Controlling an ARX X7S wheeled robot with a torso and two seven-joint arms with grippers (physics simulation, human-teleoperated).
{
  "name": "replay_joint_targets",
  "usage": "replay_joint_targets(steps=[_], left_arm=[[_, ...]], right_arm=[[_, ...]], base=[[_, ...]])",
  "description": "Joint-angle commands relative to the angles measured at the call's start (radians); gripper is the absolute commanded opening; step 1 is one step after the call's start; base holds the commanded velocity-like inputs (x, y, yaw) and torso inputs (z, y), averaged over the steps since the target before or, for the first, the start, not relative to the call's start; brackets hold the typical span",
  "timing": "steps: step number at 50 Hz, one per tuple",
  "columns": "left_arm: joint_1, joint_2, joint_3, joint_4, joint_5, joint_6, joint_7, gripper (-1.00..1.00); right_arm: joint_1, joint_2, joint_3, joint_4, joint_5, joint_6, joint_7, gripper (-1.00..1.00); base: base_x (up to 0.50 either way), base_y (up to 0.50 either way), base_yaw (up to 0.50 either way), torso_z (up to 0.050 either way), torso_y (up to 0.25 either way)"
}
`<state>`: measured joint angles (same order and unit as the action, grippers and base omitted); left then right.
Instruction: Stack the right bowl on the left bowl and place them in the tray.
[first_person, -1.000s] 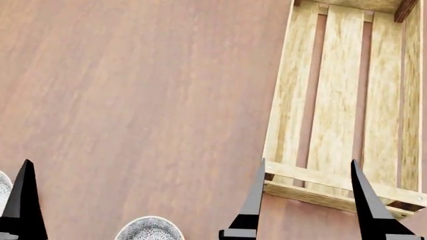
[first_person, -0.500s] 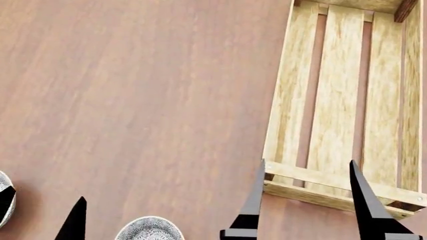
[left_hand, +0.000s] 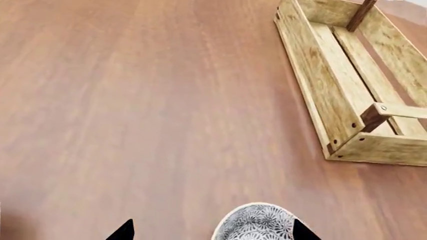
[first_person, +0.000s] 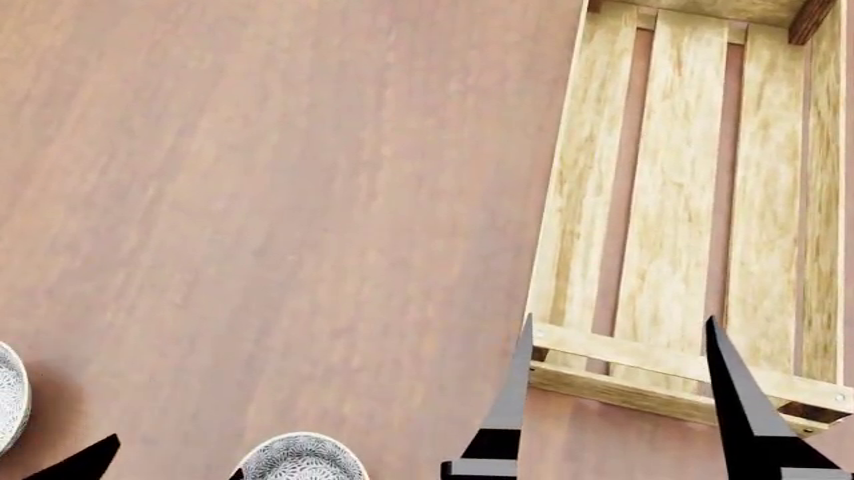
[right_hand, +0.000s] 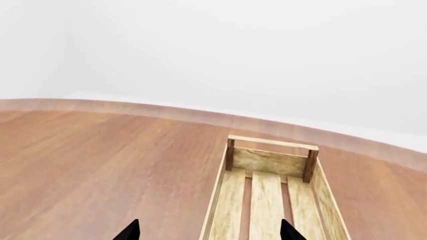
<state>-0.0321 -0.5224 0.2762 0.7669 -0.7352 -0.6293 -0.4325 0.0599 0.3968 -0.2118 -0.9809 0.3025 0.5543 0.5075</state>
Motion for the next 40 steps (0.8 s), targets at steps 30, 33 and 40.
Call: replay_joint_targets(steps=[30, 33, 40], left_arm=[[-0.098, 0.061, 0.071, -0.214, -0.021, -0.034, 0.071, 1.00], [-0.080, 0.069, 0.086, -0.255, 0.012, 0.012, 0.100, 1.00], [-0.085, 0.080, 0.095, -0.282, 0.014, 0.017, 0.108, 1.00]], right_arm=[[0.013, 0.048, -0.016, -0.005, 0.043, -0.015, 0.054, 1.00], [0.015, 0.051, -0.018, -0.005, 0.046, -0.016, 0.058, 1.00], [0.020, 0.059, -0.025, -0.008, 0.052, -0.014, 0.070, 1.00]], base=[[0.00, 0.00, 0.00, 0.000, 0.000], [0.00, 0.00, 0.00, 0.000, 0.000], [0.00, 0.00, 0.00, 0.000, 0.000]])
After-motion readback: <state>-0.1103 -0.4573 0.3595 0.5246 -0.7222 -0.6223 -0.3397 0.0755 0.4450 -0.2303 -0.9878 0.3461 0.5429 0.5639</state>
